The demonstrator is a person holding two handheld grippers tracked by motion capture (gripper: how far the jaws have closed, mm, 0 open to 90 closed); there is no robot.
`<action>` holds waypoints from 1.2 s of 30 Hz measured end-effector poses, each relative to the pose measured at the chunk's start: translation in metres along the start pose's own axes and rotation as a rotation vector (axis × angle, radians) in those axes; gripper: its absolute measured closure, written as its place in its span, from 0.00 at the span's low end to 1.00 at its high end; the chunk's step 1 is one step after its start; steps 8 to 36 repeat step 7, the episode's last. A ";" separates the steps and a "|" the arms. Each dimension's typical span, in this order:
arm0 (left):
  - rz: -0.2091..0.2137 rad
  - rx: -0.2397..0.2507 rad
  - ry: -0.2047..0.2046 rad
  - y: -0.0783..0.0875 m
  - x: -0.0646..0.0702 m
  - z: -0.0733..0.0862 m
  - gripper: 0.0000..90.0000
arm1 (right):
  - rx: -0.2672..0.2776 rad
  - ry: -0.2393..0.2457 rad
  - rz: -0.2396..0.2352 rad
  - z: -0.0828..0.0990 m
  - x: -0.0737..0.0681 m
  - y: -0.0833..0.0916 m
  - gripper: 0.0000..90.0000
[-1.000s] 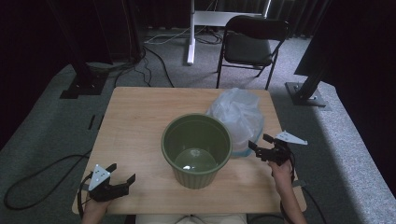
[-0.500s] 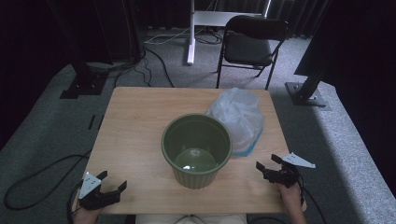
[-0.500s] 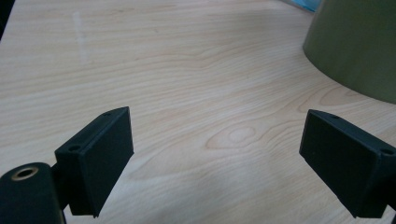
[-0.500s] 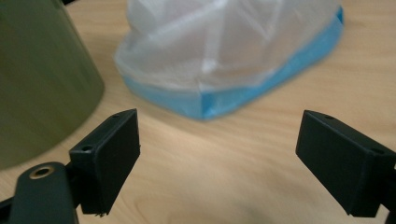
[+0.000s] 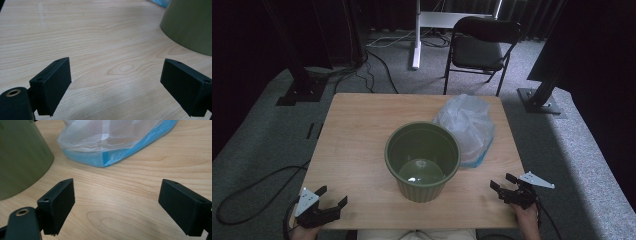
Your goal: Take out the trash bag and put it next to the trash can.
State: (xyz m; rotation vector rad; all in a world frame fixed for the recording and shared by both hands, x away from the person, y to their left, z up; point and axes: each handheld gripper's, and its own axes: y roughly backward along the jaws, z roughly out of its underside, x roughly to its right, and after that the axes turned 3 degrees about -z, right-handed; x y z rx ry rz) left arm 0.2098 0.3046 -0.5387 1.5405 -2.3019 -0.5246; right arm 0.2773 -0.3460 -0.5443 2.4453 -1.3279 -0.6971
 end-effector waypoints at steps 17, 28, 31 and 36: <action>0.004 0.000 0.016 -0.001 0.000 0.000 0.11 | 0.000 -0.018 -0.005 0.002 0.003 0.000 0.14; 0.004 0.000 0.016 -0.001 0.000 0.000 0.11 | 0.000 -0.018 -0.005 0.002 0.003 0.000 0.14; 0.004 0.000 0.016 -0.001 0.000 0.000 0.11 | 0.000 -0.018 -0.005 0.002 0.003 0.000 0.14; 0.004 0.000 0.016 -0.001 0.000 0.000 0.11 | 0.000 -0.018 -0.005 0.002 0.003 0.000 0.14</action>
